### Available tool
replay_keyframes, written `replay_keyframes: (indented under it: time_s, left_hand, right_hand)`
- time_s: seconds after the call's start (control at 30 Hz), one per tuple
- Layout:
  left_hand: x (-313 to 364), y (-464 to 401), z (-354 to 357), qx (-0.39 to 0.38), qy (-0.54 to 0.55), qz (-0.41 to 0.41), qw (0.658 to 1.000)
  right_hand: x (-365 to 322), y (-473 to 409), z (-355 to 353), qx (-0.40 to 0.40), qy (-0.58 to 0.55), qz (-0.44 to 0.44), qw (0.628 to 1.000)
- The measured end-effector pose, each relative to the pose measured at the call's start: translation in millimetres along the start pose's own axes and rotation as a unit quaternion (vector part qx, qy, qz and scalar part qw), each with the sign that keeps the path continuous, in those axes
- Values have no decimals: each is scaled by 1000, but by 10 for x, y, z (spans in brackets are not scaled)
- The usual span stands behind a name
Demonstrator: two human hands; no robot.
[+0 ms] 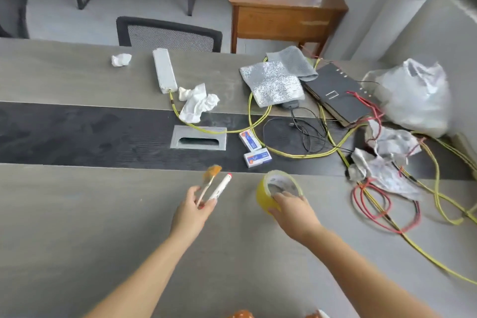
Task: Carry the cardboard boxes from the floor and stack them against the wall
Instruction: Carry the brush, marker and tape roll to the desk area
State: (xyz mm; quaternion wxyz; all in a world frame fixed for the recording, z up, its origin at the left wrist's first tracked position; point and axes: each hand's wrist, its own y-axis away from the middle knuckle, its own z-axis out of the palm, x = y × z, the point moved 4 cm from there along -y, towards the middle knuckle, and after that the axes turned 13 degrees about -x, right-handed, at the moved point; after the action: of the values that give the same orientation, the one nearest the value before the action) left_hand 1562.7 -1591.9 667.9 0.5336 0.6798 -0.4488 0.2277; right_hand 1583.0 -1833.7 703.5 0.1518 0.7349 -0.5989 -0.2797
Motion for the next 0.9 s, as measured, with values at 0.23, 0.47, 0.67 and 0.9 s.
replay_keyframes:
  time_s: [0.23,0.47,0.67,0.9]
  left_hand:
    - [124,-569,-53,49,-237,-34,970]
    - [77,-524,-83,64,-410,-13,910]
    - [104,-382,-214,43,-368,3,929]
    - [100,559,-311,50,-90,110,989]
  right_hand:
    - [-74,-497,5,1,85,-6,996]
    - [-83,-496,30,-7,94,-12,995]
    - [-81,-173,-234,70,-84,-52,993]
    - [70,405,-157,93,-339,-160,922]
